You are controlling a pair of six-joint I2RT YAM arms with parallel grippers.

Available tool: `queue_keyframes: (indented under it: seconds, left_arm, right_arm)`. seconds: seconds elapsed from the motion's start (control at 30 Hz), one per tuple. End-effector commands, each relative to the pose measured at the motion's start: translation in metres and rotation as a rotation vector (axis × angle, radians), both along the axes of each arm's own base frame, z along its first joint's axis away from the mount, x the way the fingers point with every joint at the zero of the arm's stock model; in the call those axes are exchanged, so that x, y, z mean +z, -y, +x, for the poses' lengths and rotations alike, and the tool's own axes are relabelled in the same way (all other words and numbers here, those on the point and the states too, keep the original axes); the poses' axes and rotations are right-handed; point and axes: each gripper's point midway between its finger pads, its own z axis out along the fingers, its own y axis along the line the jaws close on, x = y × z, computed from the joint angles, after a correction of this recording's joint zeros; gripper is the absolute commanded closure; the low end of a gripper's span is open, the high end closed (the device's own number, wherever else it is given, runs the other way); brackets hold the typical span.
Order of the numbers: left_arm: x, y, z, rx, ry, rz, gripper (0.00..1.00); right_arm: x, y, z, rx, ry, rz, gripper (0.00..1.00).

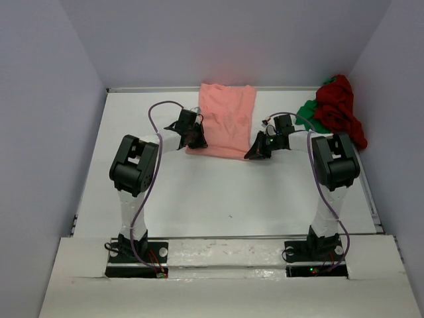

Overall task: Fold and stack the t-shirts
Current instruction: Fold the tshirt

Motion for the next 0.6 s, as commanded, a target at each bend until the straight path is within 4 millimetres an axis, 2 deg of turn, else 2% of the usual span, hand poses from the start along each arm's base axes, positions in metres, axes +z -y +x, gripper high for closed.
queue_keyframes:
  seconds: [0.0,0.33,0.47,0.57]
  left_arm:
    - [-0.018,-0.031,-0.015,0.027,-0.059,0.109,1.00]
    - [-0.008,-0.034,-0.028,0.030,-0.059,0.094,1.00]
    - [0.001,-0.038,-0.033,0.040,-0.049,0.095,1.00]
    - [-0.003,-0.040,-0.044,0.035,-0.070,0.093,1.00]
  right_arm:
    - [0.004,0.014,0.002,-0.024,0.012,-0.048,1.00]
    - [-0.003,0.011,-0.004,-0.003,-0.015,-0.028,1.00]
    - [-0.012,0.014,-0.010,-0.016,-0.041,-0.047,1.00]
    - [-0.018,0.017,-0.018,-0.026,-0.070,-0.061,1.00]
